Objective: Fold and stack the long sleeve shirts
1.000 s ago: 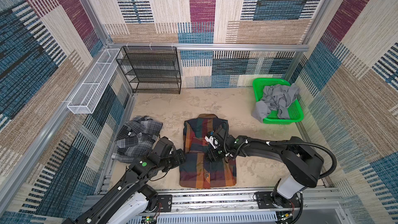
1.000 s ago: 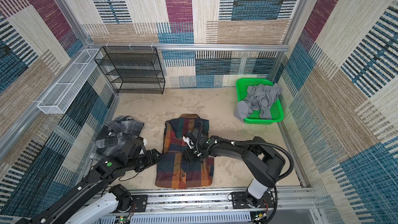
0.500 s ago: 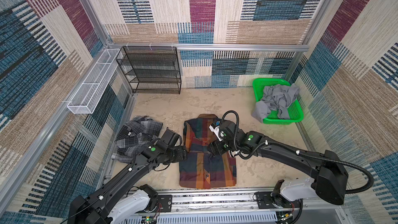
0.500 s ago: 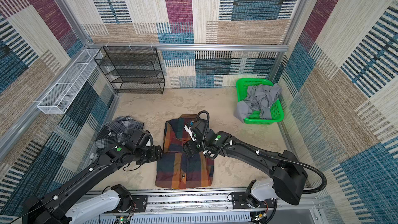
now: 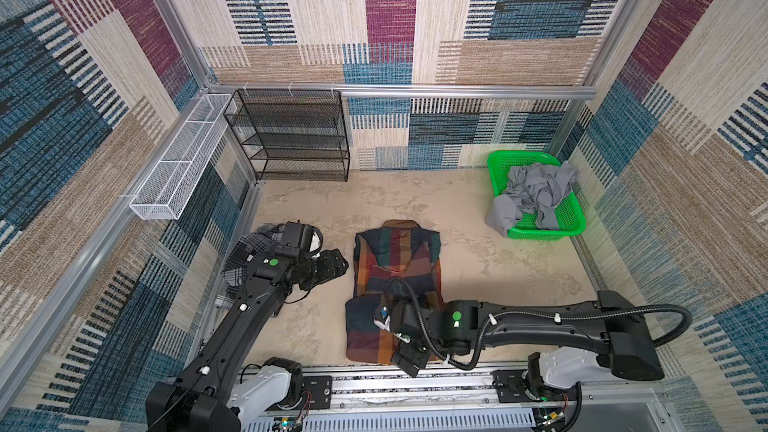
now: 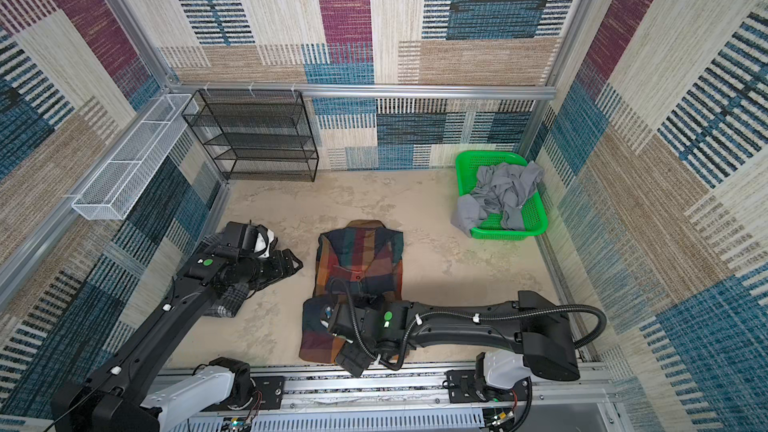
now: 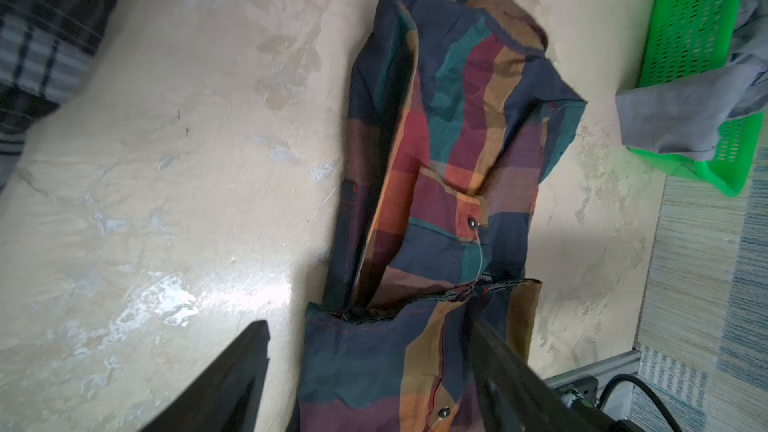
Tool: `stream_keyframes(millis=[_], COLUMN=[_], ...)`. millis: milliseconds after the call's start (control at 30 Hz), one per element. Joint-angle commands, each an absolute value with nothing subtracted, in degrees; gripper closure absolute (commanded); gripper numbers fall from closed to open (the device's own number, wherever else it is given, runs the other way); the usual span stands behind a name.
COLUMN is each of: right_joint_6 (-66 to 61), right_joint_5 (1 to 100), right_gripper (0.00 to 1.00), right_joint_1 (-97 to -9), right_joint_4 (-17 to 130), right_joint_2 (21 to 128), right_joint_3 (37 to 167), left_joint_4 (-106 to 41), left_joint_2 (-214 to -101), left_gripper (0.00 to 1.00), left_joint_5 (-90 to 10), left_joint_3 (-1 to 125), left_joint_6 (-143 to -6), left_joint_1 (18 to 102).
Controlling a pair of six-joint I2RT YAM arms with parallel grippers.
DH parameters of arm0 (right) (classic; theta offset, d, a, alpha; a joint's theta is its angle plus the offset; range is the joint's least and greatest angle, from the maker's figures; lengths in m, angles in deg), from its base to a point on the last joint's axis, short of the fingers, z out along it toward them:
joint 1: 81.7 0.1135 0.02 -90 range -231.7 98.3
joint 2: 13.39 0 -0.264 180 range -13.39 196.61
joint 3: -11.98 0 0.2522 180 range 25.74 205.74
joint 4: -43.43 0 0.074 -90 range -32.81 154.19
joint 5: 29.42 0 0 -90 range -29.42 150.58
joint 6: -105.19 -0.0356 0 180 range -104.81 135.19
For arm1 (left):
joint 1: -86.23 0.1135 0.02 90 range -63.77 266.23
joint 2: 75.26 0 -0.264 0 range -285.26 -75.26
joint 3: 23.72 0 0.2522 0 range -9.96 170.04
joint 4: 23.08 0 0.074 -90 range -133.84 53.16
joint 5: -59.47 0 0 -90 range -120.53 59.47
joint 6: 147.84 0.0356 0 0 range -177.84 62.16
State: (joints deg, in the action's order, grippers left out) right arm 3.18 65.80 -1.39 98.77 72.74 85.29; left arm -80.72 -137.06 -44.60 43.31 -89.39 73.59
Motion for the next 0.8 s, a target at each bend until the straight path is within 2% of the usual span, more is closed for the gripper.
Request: stream_keyframes(millis=[0, 333, 567, 767], right_joint_6=[4.9, 9.1, 11.8, 14.2], right_joint_5=[74.4, 85.8, 89.7, 88.9], right_gripper=[0.04, 0.05, 0.08, 0.11], right_joint_1=[0.9, 5.9, 7.0, 7.1], right_joint_4=[103.3, 103.2, 102.2, 101.0], right_joint_2=[76.3, 85.0, 87.6, 90.1], right_joint_3=[86.8, 89.2, 89.4, 88.0], left_joint_4=[-81.1, -80.1, -80.8, -80.9], left_joint_2=[-136.2, -133.1, -131.0, -130.9], left_gripper=[0.21, 0.21, 0.20, 0.20], left_joint_5=[-43.0, -38.3, -33.9, -33.2], left_joint_3=[44.2, 42.1, 41.9, 41.7], left_joint_6=[-86.1, -84.9, -82.7, -82.0], left_joint_1=[74.7, 76.5, 77.0, 77.4])
